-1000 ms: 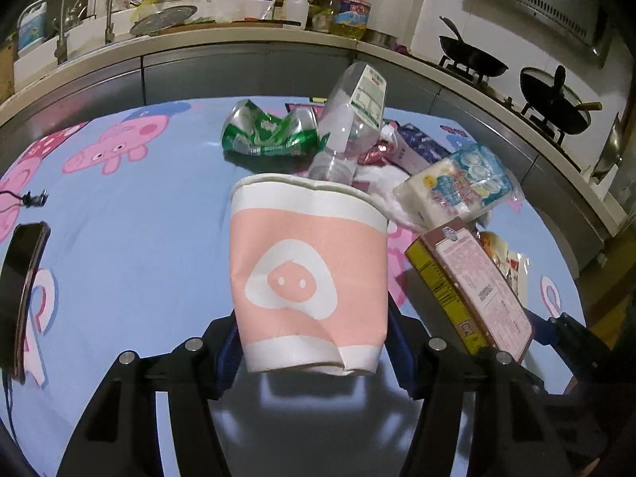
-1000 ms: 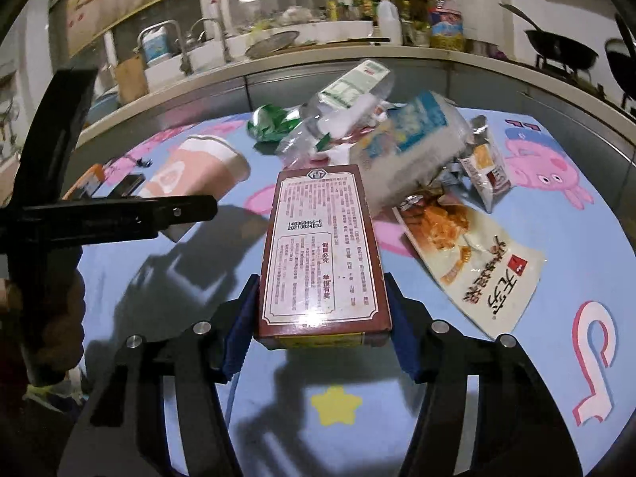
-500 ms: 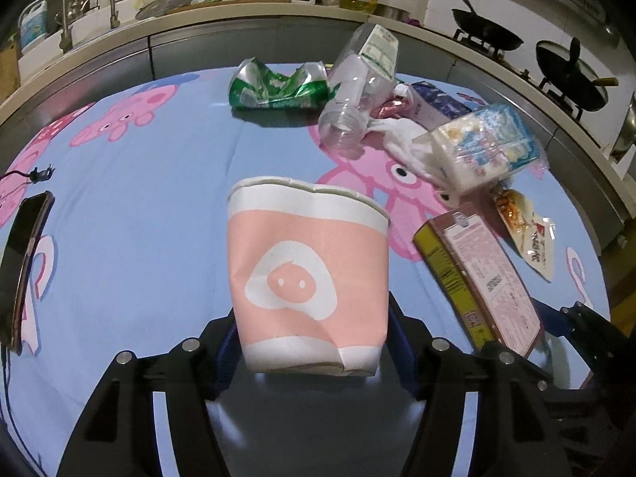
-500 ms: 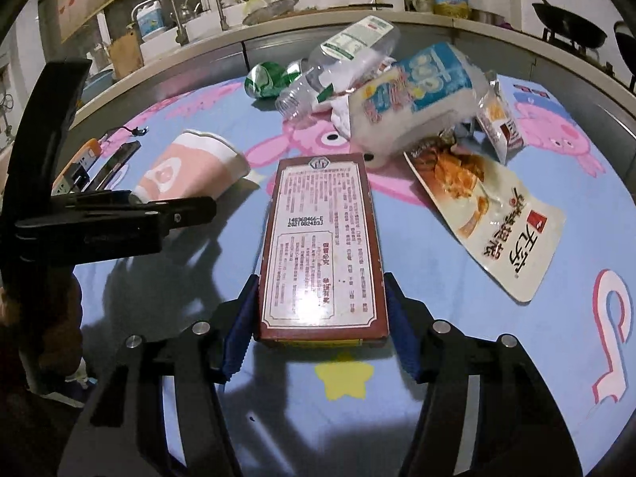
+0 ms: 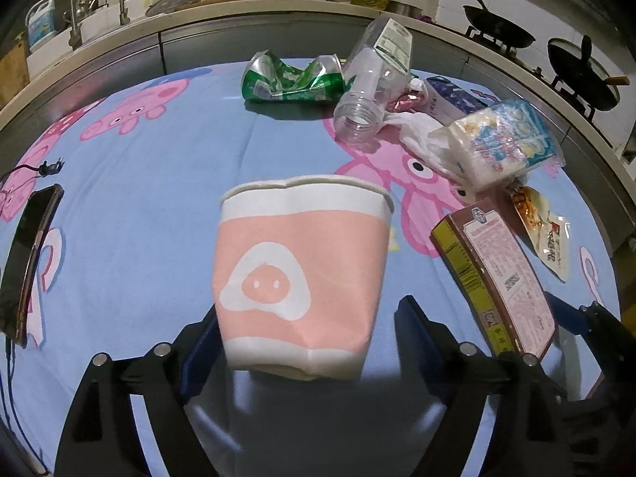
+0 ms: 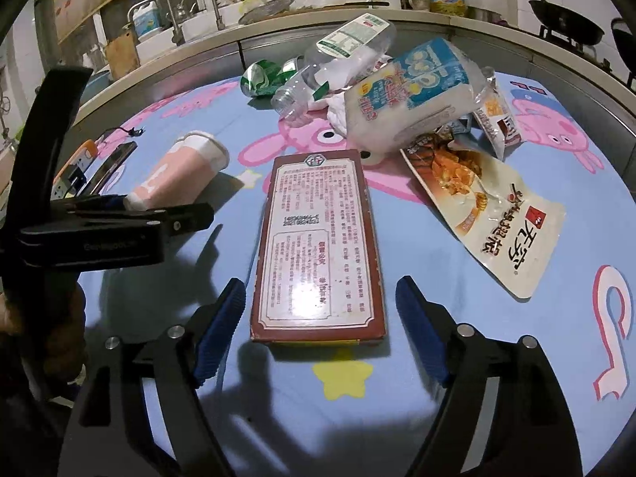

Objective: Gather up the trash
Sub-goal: 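Grasp the pink paper cup with the left tool while the right tool grasps the brown snack box, then carry the cup and box to the beige bin and open both tools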

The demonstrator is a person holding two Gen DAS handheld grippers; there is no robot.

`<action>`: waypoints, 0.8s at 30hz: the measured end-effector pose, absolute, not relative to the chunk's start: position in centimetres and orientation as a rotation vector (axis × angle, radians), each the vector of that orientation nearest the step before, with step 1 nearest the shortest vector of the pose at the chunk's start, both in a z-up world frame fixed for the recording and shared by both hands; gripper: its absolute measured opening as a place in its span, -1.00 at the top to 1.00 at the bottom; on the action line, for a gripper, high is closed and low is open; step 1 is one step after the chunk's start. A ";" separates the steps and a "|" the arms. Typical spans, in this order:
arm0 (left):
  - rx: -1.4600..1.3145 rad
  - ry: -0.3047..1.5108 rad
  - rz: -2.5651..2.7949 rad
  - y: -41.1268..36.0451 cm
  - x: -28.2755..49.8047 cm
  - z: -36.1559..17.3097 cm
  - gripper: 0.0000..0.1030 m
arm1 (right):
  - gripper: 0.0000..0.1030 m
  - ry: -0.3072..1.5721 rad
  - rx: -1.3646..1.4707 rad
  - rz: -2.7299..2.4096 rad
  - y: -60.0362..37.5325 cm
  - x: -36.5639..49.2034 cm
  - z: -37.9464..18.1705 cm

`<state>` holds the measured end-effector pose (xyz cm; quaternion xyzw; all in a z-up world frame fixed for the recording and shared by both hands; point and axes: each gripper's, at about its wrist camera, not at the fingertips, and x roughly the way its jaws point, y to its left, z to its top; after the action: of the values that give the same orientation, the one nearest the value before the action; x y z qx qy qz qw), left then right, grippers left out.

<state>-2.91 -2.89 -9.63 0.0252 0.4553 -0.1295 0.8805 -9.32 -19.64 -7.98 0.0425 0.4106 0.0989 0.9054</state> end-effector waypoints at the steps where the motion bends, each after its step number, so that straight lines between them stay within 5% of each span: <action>1: 0.053 0.949 -0.267 -2.9 -2.9 -9.7 -0.68 | -0.51 0.849 0.090 0.201 -19.7 -9.3 -8.0; 21: 0.081 0.927 -0.216 -2.8 -3.0 -8.9 -0.69 | -0.51 0.821 0.086 0.183 -19.6 -9.4 -7.4; 23: 0.083 0.928 -0.210 -2.9 -2.9 -9.1 -0.62 | -0.51 0.834 0.080 0.180 -19.4 -9.1 -7.7; 24: 0.083 0.932 -0.213 -2.8 -2.7 -9.2 -0.33 | -0.50 0.848 0.084 0.186 -19.4 -8.8 -8.1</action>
<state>-2.75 -2.82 -9.23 0.0401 0.4481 -0.1023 0.8872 -8.81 -19.36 -8.06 0.0409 0.4109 0.0903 0.9063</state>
